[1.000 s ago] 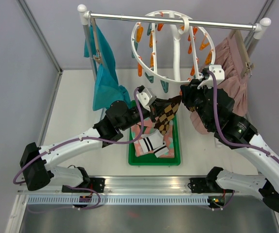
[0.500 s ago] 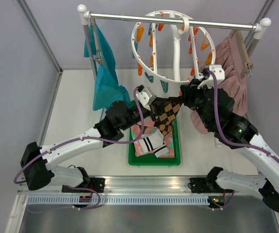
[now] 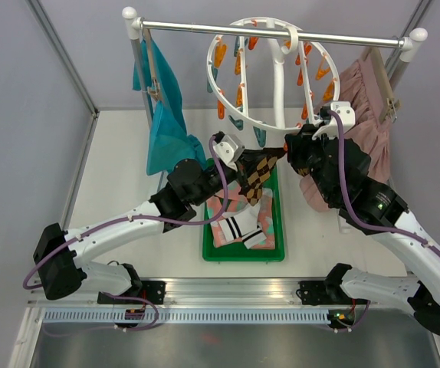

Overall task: Clip the socks to the hanger
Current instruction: Clamp the sock onto the hanger.

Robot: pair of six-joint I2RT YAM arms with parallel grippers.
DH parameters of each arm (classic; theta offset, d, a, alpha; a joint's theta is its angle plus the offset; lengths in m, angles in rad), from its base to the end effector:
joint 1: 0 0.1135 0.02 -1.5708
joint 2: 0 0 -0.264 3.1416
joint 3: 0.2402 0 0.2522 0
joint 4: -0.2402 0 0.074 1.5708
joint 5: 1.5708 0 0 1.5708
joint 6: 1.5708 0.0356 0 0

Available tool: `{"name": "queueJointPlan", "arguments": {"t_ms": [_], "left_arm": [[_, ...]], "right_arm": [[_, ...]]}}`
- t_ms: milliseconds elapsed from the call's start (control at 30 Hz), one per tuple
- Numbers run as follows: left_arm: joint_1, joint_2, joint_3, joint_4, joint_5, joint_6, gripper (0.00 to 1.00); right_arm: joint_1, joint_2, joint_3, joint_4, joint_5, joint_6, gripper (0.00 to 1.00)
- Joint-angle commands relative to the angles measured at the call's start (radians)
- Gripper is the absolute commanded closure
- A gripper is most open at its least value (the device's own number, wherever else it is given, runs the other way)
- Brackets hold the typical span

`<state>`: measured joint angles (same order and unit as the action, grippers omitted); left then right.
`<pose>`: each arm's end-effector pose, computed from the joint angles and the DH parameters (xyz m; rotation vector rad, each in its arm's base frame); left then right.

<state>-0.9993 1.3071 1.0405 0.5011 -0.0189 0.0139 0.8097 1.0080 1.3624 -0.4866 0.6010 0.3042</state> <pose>0.1682 -0.2603 0.3872 0.6566 1.2173 -0.8174 0.1460 0.1241 0.4644 0.0208 1.6901 0.3261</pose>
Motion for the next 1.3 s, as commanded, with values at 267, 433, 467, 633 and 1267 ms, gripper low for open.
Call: {"name": "queueJointPlan", "arguments": {"t_ms": [267, 433, 467, 633, 1267], "left_arm": [[-0.007, -0.014, -0.028, 0.116, 0.014, 0.003, 0.98], [-0.013, -0.009, -0.025, 0.111, 0.059, 0.009, 0.98], [-0.016, -0.006, -0.026, 0.113, 0.057, 0.008, 0.98], [-0.024, -0.003, -0.037, 0.149, 0.056, 0.009, 0.98], [-0.041, 0.040, -0.045, 0.244, -0.036, 0.009, 0.98]], "right_arm": [[0.002, 0.015, 0.040, 0.003, 0.039, 0.029, 1.00], [0.002, 0.014, 0.037, 0.016, 0.046, 0.039, 1.00], [0.002, 0.014, 0.038, 0.019, 0.046, 0.045, 1.00], [0.002, 0.026, 0.047, 0.011, 0.043, 0.055, 1.00], [0.002, 0.021, 0.035, 0.002, 0.063, 0.064, 1.00]]}}
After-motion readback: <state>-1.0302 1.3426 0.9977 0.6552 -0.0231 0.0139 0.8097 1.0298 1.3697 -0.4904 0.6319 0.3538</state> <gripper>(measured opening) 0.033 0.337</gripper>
